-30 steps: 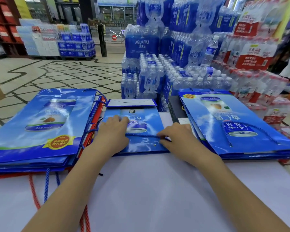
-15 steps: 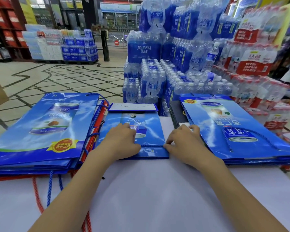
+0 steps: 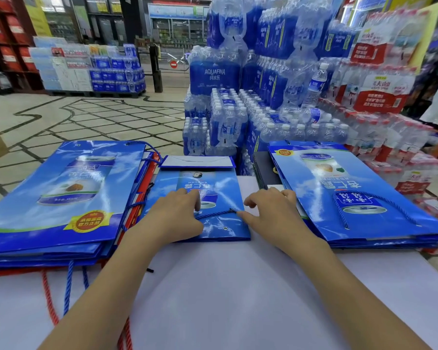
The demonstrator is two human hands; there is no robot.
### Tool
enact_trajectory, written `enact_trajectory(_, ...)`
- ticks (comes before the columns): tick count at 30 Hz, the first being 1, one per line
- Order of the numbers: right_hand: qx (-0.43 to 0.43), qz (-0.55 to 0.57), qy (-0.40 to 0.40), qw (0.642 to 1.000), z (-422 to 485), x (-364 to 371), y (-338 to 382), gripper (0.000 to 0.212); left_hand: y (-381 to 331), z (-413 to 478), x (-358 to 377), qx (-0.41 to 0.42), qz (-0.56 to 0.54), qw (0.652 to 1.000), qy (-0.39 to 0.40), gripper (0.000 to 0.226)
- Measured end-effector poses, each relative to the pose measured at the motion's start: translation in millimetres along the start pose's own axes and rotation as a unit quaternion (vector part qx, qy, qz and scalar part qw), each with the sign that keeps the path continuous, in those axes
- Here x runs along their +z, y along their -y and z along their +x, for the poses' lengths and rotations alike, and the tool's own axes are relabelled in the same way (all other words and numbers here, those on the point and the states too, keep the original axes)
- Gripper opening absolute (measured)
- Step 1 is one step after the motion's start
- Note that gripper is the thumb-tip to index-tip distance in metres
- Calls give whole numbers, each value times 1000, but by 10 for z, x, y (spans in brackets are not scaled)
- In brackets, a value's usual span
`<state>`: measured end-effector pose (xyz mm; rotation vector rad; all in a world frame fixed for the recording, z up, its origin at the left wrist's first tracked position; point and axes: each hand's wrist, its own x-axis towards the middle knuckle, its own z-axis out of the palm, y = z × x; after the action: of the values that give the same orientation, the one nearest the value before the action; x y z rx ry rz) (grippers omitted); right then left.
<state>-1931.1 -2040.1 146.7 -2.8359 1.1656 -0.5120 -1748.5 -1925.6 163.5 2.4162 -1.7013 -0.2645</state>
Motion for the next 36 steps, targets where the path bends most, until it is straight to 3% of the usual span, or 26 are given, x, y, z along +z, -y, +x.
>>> enact_trajectory(3,-22,-30,22,999,20,56,67,29,-23,-14,-12,16,-19,1000,19,40)
enact_trajectory(10,-72,-41,9,997,41,68,126,26,-14,28,48,52,-34,998,-6,42)
enact_trajectory(13,-78,17,10,997,31,72,128,25,-56,72,130,105,-66,992,-38,37)
enact_trajectory(20,-63,113,-4,992,14,59,86,19,-37,126,157,135,-189,969,-85,3)
enact_trajectory(24,-56,155,-23,986,-7,42,75,17,-74,88,136,139,-263,949,-101,6)
enact_trajectory(27,-68,158,3,985,-27,-12,77,17,-63,83,128,155,-240,953,-97,6)
enact_trajectory(32,-97,96,137,981,-89,-101,-28,34,-27,72,127,194,-152,968,-46,9)
enact_trajectory(36,-92,117,143,978,-74,-124,-64,37,-26,88,126,207,-94,973,-21,10)
